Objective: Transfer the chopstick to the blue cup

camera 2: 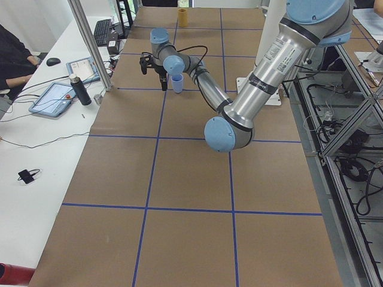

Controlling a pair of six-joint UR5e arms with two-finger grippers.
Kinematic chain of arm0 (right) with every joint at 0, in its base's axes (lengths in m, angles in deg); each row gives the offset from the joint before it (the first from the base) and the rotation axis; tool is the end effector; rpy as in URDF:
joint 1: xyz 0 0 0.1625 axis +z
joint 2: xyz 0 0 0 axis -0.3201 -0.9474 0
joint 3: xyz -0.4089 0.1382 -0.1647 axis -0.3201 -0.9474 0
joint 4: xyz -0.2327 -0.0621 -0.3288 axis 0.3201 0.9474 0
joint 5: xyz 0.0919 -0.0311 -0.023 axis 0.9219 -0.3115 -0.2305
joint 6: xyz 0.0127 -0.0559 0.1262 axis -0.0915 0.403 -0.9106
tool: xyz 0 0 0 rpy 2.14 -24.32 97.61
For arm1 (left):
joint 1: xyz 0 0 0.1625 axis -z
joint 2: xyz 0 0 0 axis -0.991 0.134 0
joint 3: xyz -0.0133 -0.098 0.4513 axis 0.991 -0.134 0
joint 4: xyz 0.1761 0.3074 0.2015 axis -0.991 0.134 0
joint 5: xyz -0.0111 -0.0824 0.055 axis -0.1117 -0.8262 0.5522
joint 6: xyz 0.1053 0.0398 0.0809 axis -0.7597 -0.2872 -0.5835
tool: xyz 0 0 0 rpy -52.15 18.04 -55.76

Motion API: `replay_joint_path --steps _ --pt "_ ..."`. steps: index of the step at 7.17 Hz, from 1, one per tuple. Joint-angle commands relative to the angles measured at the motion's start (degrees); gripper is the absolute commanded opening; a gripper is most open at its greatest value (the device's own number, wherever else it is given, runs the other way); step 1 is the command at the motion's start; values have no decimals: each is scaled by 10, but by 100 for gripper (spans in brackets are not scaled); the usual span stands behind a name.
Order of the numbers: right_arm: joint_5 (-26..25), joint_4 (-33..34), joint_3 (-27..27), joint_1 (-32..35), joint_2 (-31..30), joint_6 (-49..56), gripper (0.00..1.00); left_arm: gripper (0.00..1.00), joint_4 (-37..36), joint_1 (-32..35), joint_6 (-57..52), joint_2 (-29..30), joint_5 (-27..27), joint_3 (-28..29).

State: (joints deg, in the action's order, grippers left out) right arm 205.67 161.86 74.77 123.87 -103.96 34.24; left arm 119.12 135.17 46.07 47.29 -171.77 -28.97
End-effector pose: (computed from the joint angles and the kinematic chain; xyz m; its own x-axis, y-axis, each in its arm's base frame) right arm 0.1479 -0.4184 0.5603 0.6071 0.3897 0.6925 -0.1860 0.9169 -0.3530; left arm 0.3754 -0.5773 0.2676 0.4922 -0.2177 -0.8428 0.2075 0.9697 -0.1292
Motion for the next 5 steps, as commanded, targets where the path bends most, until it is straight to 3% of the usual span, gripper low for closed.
replay_joint_path --steps 1,3,4,5 --pt "42 10 21 -55 73 -1 0 98 -1 20 -47 -20 0 -17" --pt "63 9 26 -151 195 -29 0 98 0 87 -144 -81 -1 -25" --pt "61 -19 22 -213 267 -155 0 99 0 122 -187 -106 -1 -20" --pt "60 -111 15 -291 321 -322 0 98 -1 150 -254 -138 1 -17"
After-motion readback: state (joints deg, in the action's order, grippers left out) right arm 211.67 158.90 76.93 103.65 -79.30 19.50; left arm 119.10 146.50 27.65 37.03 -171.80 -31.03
